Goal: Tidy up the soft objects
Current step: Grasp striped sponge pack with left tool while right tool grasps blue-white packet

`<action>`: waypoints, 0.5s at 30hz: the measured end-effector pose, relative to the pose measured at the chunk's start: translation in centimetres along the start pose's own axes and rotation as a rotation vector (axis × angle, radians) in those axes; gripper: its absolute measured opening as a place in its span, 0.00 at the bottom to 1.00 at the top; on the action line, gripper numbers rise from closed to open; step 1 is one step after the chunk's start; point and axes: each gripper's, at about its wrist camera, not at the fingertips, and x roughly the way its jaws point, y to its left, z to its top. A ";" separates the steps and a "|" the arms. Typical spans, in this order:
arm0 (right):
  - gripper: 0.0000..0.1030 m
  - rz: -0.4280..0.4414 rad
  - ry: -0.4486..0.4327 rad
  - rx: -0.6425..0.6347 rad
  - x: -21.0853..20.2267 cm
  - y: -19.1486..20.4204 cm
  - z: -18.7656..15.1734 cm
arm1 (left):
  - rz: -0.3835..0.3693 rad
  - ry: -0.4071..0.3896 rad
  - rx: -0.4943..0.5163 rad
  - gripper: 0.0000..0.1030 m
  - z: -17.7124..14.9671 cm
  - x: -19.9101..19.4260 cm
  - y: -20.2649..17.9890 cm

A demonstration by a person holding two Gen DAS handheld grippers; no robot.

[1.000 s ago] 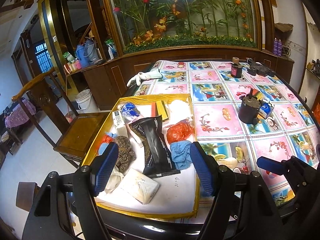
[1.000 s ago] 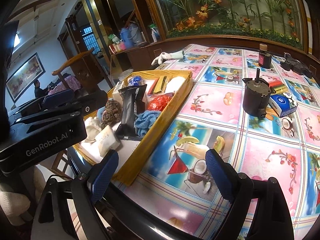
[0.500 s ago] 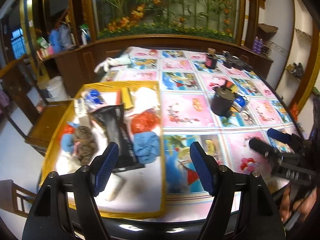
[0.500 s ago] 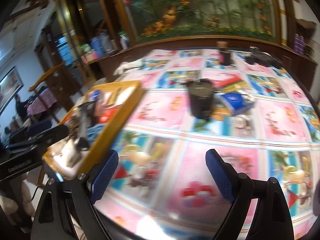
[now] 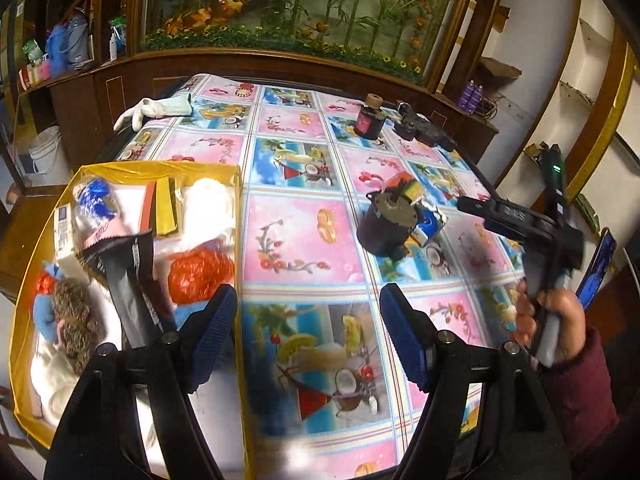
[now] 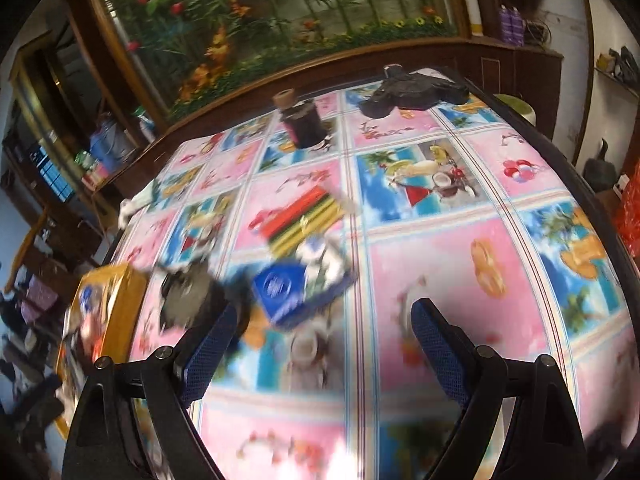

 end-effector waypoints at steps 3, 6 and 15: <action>0.86 0.030 0.059 0.032 3.8 0.2 3.2 | -0.028 0.016 -0.023 0.71 0.9 0.5 0.8; 0.79 0.049 0.159 0.058 8.6 0.6 6.5 | -0.060 0.028 -0.054 0.71 1.9 1.0 1.8; 0.51 0.234 0.391 0.064 17.6 4.3 9.4 | -0.156 0.072 -0.100 0.71 7.2 4.9 2.2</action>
